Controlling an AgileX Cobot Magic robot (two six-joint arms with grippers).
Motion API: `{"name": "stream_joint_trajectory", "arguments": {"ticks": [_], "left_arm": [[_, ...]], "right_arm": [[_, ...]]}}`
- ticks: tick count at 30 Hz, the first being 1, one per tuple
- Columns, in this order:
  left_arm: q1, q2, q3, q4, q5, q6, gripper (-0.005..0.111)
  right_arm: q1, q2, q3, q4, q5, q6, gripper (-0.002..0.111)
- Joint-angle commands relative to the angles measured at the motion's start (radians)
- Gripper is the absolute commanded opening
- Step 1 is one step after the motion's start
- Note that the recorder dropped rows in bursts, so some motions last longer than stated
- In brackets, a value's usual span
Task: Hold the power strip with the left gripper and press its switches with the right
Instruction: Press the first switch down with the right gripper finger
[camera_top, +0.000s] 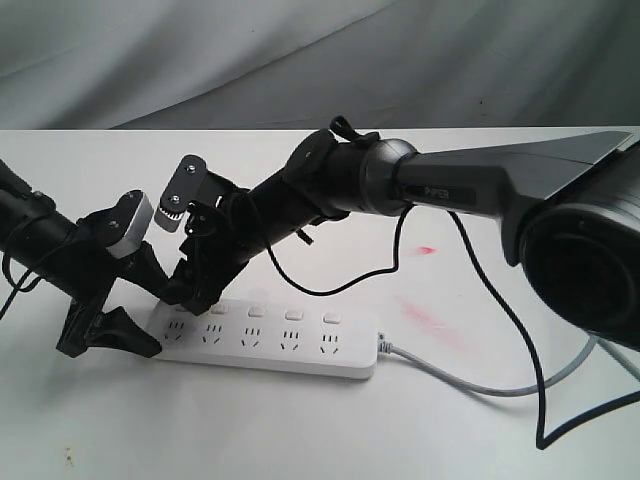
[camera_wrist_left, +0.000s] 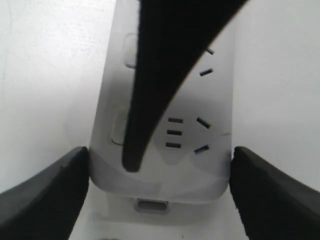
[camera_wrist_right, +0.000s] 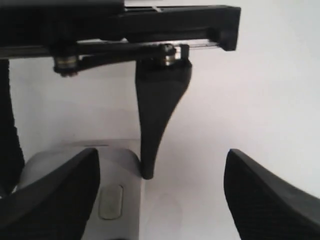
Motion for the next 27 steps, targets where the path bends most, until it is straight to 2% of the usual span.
{"name": "stream_joint_trajectory", "arguments": {"ticks": [1, 4, 27], "left_arm": [[-0.004, 0.002, -0.006, -0.012, -0.013, 0.004, 0.0], [-0.004, 0.002, -0.006, -0.012, -0.013, 0.004, 0.0], [-0.004, 0.002, -0.006, -0.012, -0.013, 0.004, 0.0]], "right_arm": [[-0.002, -0.001, -0.004, -0.071, -0.012, 0.041, 0.065], [-0.002, -0.001, -0.004, -0.126, -0.014, 0.069, 0.065], [-0.001, 0.037, -0.004, -0.141, 0.003, 0.088, 0.065]]}}
